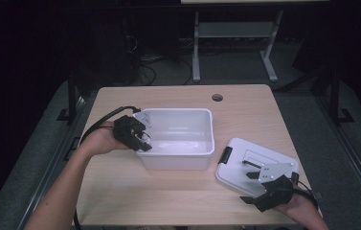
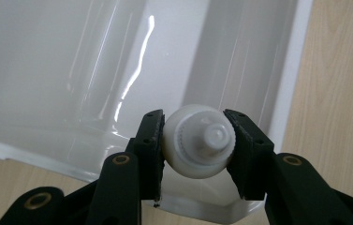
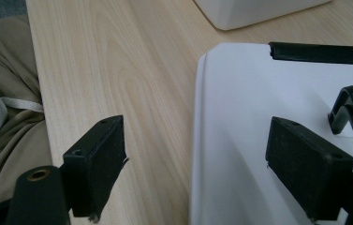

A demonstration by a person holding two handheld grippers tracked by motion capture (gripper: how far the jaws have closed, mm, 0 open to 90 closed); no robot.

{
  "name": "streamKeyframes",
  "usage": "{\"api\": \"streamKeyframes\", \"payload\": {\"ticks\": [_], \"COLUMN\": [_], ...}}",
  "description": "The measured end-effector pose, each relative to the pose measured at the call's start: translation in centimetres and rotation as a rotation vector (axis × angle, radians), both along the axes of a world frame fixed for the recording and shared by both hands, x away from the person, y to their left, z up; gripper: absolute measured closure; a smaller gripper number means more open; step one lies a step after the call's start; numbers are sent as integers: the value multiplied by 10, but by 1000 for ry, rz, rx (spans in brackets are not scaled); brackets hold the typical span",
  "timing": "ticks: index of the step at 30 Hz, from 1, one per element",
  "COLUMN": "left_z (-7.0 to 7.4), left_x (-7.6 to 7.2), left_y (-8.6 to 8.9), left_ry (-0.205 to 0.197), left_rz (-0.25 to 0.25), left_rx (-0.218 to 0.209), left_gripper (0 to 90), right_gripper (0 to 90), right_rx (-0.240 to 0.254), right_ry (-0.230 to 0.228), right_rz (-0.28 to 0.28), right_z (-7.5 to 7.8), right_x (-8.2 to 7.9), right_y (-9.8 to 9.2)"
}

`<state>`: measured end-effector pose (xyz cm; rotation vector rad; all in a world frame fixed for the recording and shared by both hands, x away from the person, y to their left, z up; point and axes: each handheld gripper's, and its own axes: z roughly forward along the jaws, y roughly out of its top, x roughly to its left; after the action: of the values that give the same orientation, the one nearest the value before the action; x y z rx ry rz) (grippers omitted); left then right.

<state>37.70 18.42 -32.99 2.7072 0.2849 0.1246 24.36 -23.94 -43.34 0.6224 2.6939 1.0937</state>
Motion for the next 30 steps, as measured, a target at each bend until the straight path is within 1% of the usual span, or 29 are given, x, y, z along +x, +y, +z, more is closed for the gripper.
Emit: {"api": "streamKeyframes", "payload": {"ticks": [5, 9, 10, 14, 19, 21, 24, 26, 28, 30], "left_z": [-1, -4, -5, -9, -15, -15, -17, -19, -19, -20], "left_x": [2, 4, 4, 6, 7, 7, 8, 8, 8, 7], "left_y": [0, -2, -2, -3, -1, -1, -1, -1, -1, -1], "left_ry": [-7, -9, -5, 0, 6, 3, 0, -8, -9, -12], "left_rz": [1, -5, -6, -1, 9, 9, 11, 11, 13, 12], "left_rx": [-10, -4, -1, -10, 0, -2, 5, 9, 5, 10], "left_gripper": [596, 596, 596, 596, 595, 595, 595, 595, 595, 595], "right_gripper": [194, 194, 194, 194, 194, 194, 194, 194, 195, 194], "right_rx": [0, 0, -1, 3, 2, 1, 0, 1, 1, -1], "right_ry": [2, 4, 6, 6, 6, 6, 8, 8, 9, 9], "right_rz": [0, -1, -1, -3, -1, 1, 0, 1, 2, 2], "right_z": [-1, -1, -1, -1, -2, -2, -2, -2, -2, -2], "right_x": [1, 1, 1, 0, 1, 1, 1, 1, 1, 1], "right_y": [0, 1, 1, 0, 0, 0, 1, 1, 2, 2]}}
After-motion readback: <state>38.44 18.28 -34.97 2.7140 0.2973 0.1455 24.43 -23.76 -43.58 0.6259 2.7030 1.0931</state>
